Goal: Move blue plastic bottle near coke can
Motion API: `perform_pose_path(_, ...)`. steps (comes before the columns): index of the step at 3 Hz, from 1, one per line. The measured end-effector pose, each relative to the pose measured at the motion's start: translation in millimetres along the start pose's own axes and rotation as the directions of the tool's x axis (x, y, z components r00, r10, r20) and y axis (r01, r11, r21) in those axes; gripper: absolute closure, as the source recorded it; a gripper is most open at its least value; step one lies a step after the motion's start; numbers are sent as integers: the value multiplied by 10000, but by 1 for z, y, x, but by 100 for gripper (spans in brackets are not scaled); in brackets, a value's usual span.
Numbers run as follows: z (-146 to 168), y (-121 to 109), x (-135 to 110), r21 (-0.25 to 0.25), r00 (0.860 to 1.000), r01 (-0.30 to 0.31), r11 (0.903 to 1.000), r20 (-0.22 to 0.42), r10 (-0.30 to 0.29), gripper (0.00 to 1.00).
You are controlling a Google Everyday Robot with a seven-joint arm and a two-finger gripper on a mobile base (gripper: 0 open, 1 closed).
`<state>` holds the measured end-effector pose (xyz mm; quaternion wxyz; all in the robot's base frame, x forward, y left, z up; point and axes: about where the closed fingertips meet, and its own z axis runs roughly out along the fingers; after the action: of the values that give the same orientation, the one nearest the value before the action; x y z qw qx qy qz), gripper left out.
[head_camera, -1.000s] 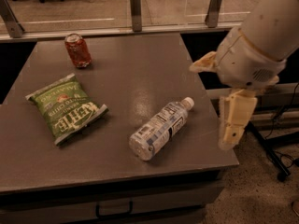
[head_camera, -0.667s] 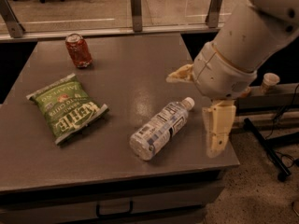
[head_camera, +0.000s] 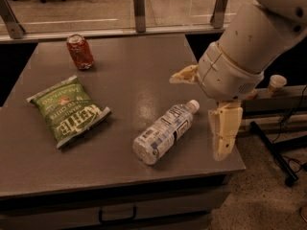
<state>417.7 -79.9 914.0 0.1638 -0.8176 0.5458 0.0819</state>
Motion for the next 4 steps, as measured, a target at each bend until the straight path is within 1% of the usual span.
perform_pose_path(1,13,-13,1,31,9989,457,9990,-114,-456,0)
perform_pose_path(2,27,-22,-3,-149,9927,1168,9930,-292,-1172,0)
perform_pose_path(3,38,-28,-2,-311,9835,1707,9848,-551,-1722,0)
perform_pose_path(4,48,-37,-3,-457,9697,2258,9731,-851,-2290,0)
